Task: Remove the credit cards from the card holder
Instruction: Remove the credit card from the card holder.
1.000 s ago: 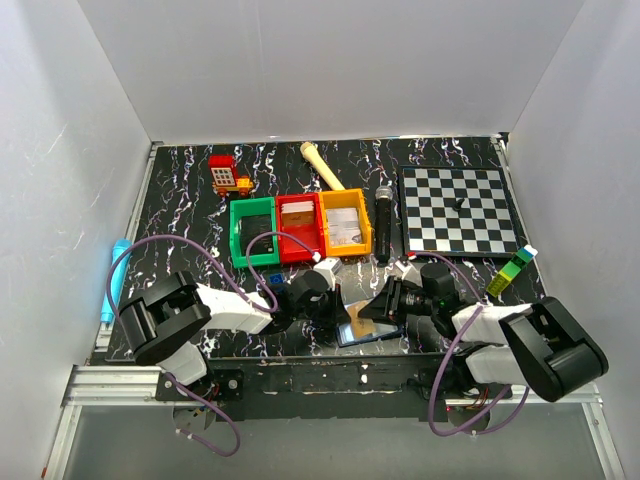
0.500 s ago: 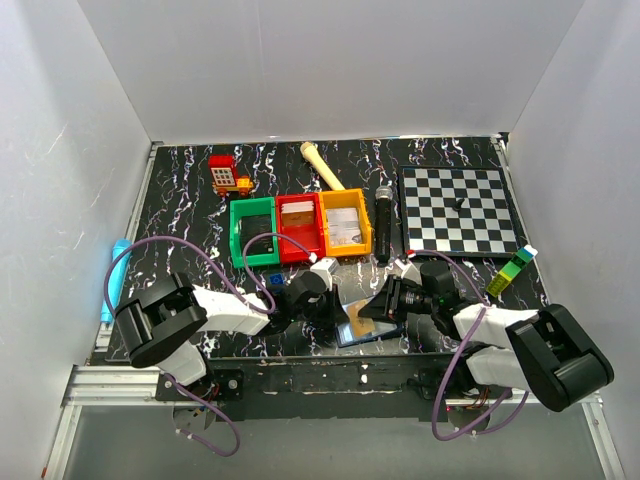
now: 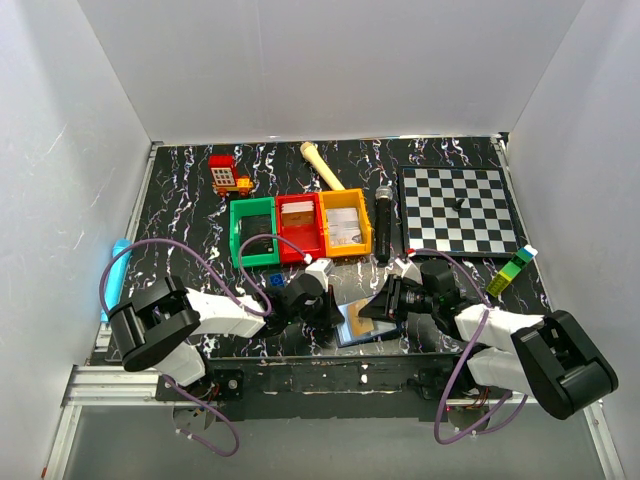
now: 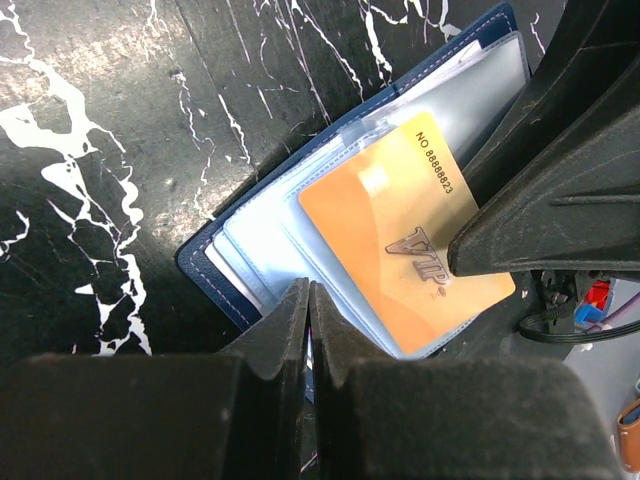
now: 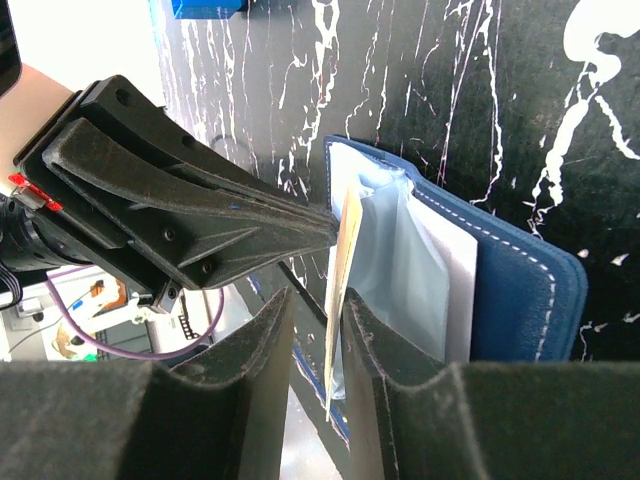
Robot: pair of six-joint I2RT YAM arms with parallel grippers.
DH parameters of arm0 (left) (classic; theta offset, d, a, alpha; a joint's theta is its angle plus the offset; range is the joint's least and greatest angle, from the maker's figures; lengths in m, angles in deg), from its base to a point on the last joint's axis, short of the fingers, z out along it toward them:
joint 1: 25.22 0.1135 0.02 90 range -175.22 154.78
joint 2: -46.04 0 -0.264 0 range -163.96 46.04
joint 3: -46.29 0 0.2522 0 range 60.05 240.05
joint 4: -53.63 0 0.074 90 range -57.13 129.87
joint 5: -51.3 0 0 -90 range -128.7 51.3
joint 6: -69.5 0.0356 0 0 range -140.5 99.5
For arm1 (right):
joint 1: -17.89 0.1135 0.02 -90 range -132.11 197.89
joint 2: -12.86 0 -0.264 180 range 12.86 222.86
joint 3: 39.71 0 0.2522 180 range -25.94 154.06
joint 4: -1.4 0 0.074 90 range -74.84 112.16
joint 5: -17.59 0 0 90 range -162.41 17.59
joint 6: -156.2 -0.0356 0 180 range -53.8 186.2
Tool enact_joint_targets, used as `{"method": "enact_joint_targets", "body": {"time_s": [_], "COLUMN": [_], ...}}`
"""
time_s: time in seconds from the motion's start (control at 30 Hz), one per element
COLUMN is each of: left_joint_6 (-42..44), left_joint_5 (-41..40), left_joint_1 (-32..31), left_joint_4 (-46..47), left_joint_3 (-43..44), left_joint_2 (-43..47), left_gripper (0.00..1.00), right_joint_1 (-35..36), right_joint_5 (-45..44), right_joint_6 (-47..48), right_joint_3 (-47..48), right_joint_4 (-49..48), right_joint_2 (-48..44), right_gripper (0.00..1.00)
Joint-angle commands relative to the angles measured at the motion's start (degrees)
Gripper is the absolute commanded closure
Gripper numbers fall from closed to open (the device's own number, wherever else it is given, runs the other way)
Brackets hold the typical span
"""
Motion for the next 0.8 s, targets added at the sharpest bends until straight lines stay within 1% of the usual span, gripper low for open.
{"method": "enact_joint_targets", "body": {"time_s": [0.0, 0.47, 0.67, 0.77], "left_joint_6": [1.28, 1.37, 1.11, 1.02], "left_joint_5": [-3.72, -4.6, -4.51, -4.6], "left_joint_1": [-0.2, -0.2, -0.2, -0.2], "left_joint_4": [-9.13, -9.75, -9.22, -8.96], "left_joint_3": [-2.64, -3.35, -3.7, -3.96], "left_joint_2": [-0.12, -1.35, -1.96, -2.05], "left_gripper": [1.0, 1.0, 1.0, 1.0], "right_joint_1": [-0.08, -1.58, -2.46, -2.81], "right_joint_5": [-0.01, -1.33, -1.86, -1.86], "right_joint_6": [1.26, 1.88, 2.14, 2.23], "right_joint_3": [2.74, 2.66, 2.57, 2.39], "right_joint_4": [0.06, 3.05, 4.28, 4.64], "right_joint_2": [-1.56, -3.67, -5.08, -5.52], "right_gripper": [0.68, 0.72, 0.71, 0.74]}}
